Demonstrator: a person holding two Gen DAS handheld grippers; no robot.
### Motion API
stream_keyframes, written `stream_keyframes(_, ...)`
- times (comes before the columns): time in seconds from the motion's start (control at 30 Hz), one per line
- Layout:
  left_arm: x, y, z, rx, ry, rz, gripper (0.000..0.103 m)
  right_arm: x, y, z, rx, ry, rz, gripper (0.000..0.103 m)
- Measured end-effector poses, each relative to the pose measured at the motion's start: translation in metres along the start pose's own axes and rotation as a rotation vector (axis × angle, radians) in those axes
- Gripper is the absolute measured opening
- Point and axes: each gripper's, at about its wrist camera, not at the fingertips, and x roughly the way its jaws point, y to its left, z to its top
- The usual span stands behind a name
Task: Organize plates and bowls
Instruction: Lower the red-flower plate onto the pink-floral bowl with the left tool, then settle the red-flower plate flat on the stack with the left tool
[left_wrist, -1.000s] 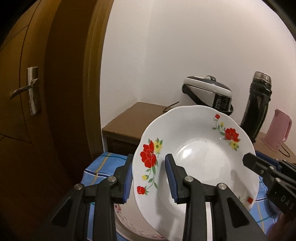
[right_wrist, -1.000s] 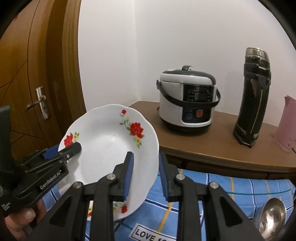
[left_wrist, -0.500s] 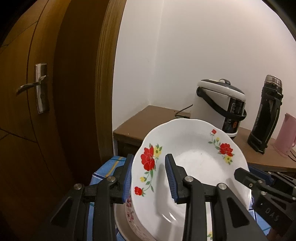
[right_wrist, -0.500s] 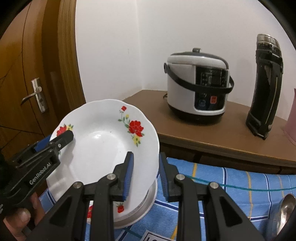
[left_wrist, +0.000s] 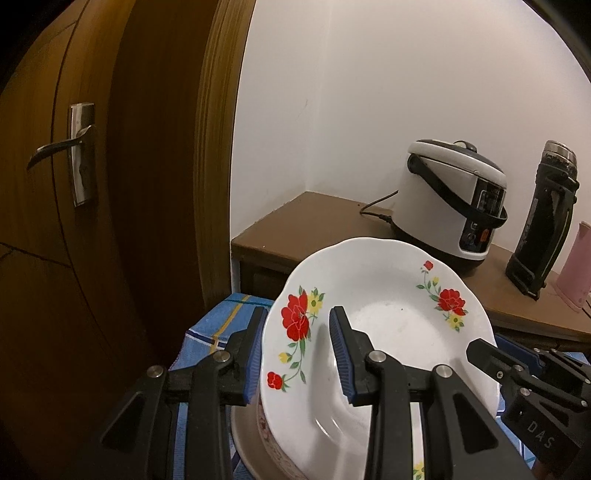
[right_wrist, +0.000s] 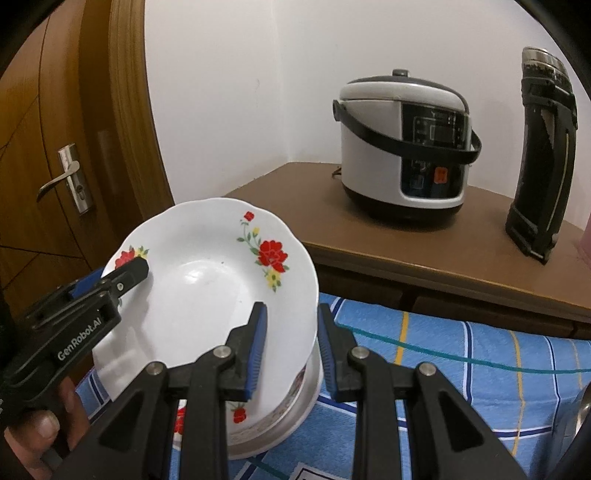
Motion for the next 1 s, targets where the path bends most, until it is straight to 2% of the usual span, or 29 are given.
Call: stream_keyframes(1.0,0.020,0.006,-0.012,0.004,0.093,0.032,0.036,0.014,0.003,-0.002,-0.008,0.059,0.007,0.027)
